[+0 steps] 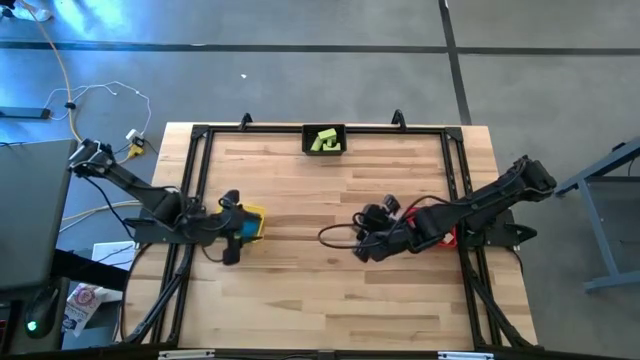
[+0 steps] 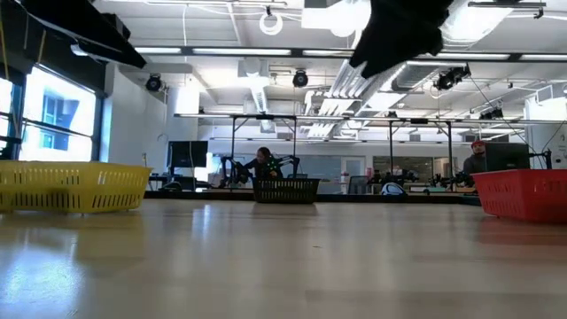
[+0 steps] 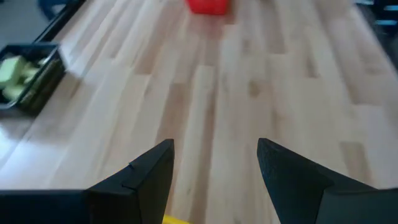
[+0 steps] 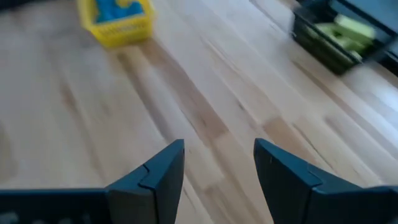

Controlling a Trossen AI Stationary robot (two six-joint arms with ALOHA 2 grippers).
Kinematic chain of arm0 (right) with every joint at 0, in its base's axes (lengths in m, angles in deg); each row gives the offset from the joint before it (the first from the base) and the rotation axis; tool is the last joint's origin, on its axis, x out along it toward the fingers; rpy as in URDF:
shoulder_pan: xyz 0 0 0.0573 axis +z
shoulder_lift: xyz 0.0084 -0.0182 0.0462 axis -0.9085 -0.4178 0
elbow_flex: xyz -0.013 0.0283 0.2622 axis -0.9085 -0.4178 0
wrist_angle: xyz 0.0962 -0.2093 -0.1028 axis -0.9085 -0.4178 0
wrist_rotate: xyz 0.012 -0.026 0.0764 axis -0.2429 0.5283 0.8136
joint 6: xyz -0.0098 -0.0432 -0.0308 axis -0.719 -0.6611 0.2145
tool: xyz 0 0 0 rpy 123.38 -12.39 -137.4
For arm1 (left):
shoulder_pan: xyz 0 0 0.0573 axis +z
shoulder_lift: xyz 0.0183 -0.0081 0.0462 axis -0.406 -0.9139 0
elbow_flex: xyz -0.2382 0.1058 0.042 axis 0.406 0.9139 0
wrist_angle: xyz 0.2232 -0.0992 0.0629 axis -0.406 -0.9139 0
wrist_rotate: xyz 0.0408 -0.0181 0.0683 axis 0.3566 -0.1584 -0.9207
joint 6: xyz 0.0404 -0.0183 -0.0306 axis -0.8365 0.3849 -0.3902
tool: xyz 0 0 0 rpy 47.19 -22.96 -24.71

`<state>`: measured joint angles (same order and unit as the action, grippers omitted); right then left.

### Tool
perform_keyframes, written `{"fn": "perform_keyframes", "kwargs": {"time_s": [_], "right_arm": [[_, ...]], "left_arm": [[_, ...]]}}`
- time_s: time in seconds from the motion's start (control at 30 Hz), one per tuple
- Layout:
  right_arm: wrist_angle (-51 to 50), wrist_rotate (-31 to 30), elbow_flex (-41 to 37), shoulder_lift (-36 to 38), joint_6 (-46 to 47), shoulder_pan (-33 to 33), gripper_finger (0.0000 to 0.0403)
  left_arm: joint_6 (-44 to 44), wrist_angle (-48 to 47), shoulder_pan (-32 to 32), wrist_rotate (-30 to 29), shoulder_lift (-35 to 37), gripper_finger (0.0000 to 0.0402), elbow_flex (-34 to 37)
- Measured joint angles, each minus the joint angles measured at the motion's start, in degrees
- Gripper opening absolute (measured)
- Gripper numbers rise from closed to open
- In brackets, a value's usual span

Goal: Sort & place blocks by color
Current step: Return to Home Position

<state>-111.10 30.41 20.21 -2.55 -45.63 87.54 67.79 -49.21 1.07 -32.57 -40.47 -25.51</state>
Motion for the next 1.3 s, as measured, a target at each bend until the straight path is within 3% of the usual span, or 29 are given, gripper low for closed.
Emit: {"fn": "perform_keyframes", "kwargs": {"time_s": [0.2,0.43,0.63,0.93,1.3], "right_arm": [[9.77,0.84,0.00,0.00,-8.55,-0.35,0.0178],[15.10,1.65,0.00,0.00,-16.02,-2.94,0.0178],[15.20,4.86,0.00,0.00,-17.59,-5.87,0.0178],[14.66,6.45,0.00,1.38,-21.69,-7.67,0.0178],[15.65,5.81,-2.26,14.90,-27.86,-9.51,0.0178]], "left_arm": [[-5.03,3.58,-2.96,4.06,1.75,0.0218,0.02],[-9.59,10.75,-3.60,14.77,1.74,0.0218,0.18],[-10.62,25.16,-3.52,20.74,3.16,0.0218,9.36],[-11.58,26.97,-3.34,18.51,12.35,0.0218,17.39],[-17.36,26.77,-3.34,17.87,28.92,0.0218,22.65]]}}
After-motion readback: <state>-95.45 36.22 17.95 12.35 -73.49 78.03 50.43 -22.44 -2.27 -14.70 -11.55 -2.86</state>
